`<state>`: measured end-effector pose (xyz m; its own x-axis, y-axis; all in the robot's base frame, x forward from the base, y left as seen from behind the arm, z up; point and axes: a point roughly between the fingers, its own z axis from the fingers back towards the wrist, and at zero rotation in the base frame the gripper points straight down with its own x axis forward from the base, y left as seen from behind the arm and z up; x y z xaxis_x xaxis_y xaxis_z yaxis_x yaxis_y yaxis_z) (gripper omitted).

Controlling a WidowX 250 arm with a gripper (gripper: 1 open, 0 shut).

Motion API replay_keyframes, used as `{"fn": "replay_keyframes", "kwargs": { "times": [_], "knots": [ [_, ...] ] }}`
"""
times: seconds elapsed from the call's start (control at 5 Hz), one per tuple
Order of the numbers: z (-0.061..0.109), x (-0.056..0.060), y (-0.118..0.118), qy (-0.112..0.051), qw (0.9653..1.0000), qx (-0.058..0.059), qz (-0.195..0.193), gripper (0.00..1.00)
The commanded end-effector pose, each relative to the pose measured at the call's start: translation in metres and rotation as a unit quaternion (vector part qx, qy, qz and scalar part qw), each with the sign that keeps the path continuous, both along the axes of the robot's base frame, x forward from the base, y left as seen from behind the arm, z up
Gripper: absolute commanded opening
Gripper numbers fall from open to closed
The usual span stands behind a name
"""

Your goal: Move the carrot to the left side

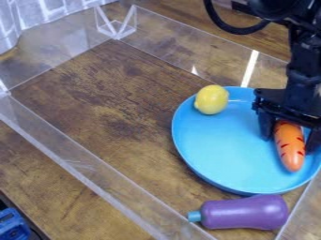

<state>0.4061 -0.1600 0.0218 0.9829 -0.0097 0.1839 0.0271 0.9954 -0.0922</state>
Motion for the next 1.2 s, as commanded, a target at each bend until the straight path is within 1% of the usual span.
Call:
{"fn": "replay_keyframes", "kwargs": {
  "times": [0.0, 0.2, 0.4, 0.8, 1.0],
  "knots": [
    [-0.034, -0.011, -0.004, 0.028, 0.9995, 0.014, -0.009, 1.0],
    [-0.033, -0.013, -0.008, 0.029, 0.9995, 0.014, 0.007, 0.0],
    [-0.027, -0.016, -0.013, 0.033, 0.9991, 0.013, 0.023, 0.0],
    [-0.011, -0.021, -0.029, 0.042, 0.9987, 0.009, 0.027, 0.0],
    [-0.001, -0.015, -0.027, 0.047, 0.9987, 0.007, 0.019, 0.0]
  ]
}}
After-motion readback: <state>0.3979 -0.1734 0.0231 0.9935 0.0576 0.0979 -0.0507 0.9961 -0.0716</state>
